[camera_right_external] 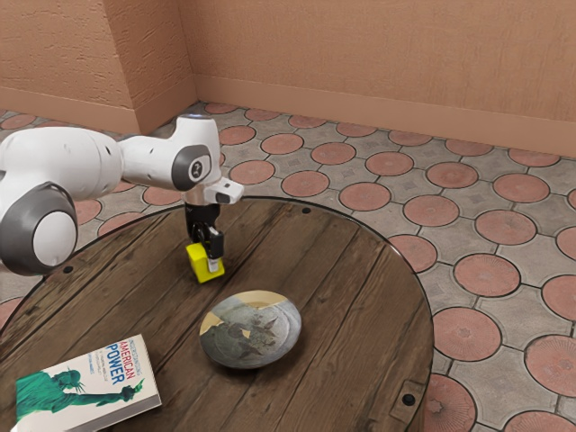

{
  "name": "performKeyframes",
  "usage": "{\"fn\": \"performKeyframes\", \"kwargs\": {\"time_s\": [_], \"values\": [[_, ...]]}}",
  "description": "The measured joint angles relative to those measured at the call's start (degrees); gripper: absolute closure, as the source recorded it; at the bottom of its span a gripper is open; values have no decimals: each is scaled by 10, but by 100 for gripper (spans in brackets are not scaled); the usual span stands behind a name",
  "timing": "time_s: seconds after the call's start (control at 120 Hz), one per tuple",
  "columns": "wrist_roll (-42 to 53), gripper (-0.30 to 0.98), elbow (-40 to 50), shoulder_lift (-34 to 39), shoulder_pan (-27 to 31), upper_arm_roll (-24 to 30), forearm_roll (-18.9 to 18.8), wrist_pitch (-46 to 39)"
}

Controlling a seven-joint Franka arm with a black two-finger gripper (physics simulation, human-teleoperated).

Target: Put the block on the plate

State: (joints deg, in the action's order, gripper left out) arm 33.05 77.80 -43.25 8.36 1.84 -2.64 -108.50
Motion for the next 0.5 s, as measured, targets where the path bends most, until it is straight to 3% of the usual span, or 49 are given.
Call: {"fn": "performKeyframes", "kwargs": {"time_s": [0.208,0.5], "values": [[-2,33,0,21,0,0,-2,2],[-9,31,-7,102,-16,4,-4,33]]}}
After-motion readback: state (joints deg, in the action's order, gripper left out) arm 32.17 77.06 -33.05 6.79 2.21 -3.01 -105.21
